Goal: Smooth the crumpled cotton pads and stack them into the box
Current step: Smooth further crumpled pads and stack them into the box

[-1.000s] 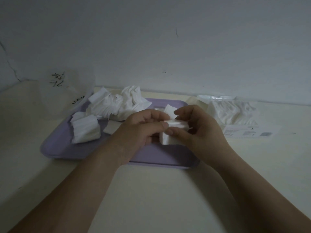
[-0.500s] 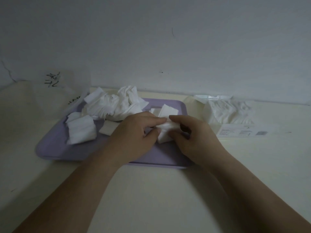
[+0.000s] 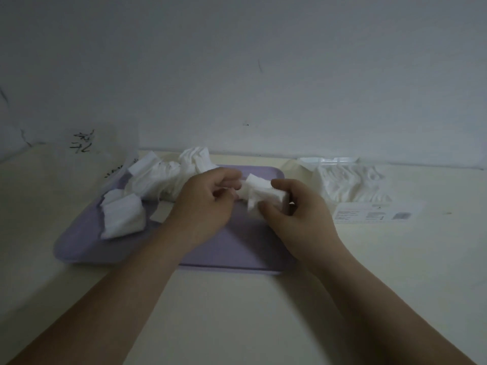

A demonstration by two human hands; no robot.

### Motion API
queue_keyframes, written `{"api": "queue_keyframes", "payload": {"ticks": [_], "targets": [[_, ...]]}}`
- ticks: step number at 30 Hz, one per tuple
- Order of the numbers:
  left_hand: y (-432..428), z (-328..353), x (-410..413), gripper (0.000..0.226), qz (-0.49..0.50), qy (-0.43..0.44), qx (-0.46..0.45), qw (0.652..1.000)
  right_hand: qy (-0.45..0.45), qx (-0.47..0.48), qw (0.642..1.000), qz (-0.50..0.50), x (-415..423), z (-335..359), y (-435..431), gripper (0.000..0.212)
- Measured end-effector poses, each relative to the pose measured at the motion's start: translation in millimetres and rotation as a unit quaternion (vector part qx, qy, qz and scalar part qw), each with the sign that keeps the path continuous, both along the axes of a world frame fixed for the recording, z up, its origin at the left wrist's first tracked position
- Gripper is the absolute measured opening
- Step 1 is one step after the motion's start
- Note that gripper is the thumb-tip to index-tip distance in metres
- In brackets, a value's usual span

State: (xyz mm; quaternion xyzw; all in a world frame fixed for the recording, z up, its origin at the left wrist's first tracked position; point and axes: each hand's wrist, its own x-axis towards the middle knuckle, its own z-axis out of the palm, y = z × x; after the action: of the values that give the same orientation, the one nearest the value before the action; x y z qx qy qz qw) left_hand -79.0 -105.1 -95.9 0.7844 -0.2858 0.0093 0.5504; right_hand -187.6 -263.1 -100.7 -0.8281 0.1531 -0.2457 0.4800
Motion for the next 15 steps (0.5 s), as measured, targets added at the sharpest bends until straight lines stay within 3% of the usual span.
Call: {"api": "queue_keyframes", "payload": {"ticks": [4, 10, 13, 15], "targets": [[-17, 11, 23, 0.028, 0.044, 0.007, 0.104, 0.994, -0.035, 0.100, 0.994, -0.026, 5, -3, 1, 0.043], [-50, 12, 24, 0.035, 0.034, 0.035, 0.238, 0.970, -0.042, 0.111, 0.992, -0.043, 2, -1, -4, 0.038], [-53, 9, 23, 0.015, 0.029, 0.027, 0.218, 0.975, -0.050, 0.119, 0.991, -0.047, 3, -3, -4, 0.035], [-50, 8, 22, 0.019, 0.032, 0.033, 0.180, 0.983, -0.064, 0.117, 0.990, -0.055, 3, -3, -3, 0.035]]}}
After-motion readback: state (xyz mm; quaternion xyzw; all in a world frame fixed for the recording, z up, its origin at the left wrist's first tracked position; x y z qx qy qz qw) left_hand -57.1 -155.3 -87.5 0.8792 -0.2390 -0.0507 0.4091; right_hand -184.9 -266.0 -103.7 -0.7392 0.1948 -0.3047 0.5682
